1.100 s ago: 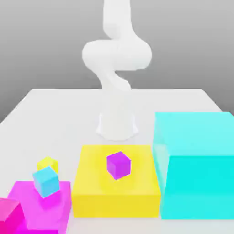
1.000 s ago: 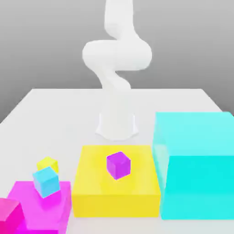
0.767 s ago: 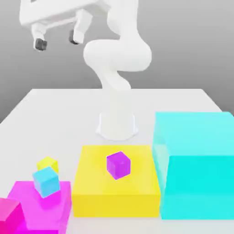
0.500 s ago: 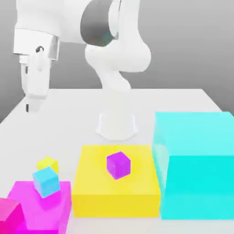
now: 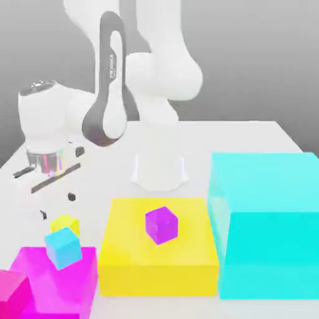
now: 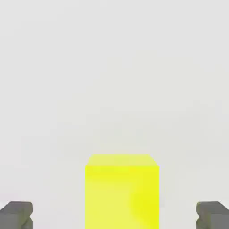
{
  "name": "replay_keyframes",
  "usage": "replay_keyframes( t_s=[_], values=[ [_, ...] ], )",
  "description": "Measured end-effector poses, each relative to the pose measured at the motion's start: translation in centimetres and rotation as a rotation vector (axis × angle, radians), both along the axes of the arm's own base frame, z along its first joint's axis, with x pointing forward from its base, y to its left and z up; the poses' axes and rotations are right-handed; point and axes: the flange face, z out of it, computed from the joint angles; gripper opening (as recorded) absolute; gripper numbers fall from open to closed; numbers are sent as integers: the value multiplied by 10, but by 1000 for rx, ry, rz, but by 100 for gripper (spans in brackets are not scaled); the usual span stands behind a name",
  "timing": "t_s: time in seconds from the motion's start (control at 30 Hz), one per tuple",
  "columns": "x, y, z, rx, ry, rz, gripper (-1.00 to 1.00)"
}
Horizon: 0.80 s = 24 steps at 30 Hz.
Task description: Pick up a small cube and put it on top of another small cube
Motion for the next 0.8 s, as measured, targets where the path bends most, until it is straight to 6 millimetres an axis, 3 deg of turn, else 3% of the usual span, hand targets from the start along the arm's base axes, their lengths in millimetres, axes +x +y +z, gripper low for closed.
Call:
replay_keyframes(
  t_s=[0.1, 0.13, 0.37, 0.6, 0.7, 0.8],
  values=[
    [-1, 1, -26, 1, 1, -1, 0],
    [-1, 2, -33, 1, 1, -1, -100],
    [-1, 2, -34, -1, -1, -1, -100],
    [-1, 1, 21, 0, -1, 0, -100],
    [29, 1, 48, 0, -3, 120, -100],
    [76, 14, 81, 1, -5, 313, -100]
  ],
)
